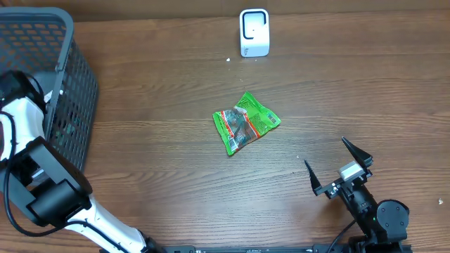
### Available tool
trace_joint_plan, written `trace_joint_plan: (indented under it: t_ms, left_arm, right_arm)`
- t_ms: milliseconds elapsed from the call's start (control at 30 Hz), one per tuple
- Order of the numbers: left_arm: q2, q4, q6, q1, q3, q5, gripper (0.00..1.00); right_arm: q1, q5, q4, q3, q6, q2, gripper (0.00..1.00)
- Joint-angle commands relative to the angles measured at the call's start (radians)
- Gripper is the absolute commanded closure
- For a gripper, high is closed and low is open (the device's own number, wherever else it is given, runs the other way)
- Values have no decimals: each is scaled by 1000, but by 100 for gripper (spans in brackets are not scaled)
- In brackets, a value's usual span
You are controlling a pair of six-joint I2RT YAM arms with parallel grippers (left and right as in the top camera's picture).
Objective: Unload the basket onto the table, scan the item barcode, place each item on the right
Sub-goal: 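Return the left gripper to the basket and grasp the light-blue packet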
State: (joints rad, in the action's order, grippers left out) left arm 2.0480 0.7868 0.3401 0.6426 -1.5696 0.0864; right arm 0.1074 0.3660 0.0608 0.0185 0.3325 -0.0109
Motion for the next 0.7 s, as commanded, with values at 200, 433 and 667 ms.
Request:
trace_joint_plan:
  t_ms: [200,433,667]
  left_arm:
    - [8,-128,1,-2,102,53,0]
    - [10,-150,8,-2,148,63,4]
    - [57,-144,16,-2,203,54,12]
  right_arm:
    - [6,-6,-6,-11,-12,8,0]
    - [6,-6,-6,-11,-12,8,0]
    - [6,-6,-6,-11,-12,8,0]
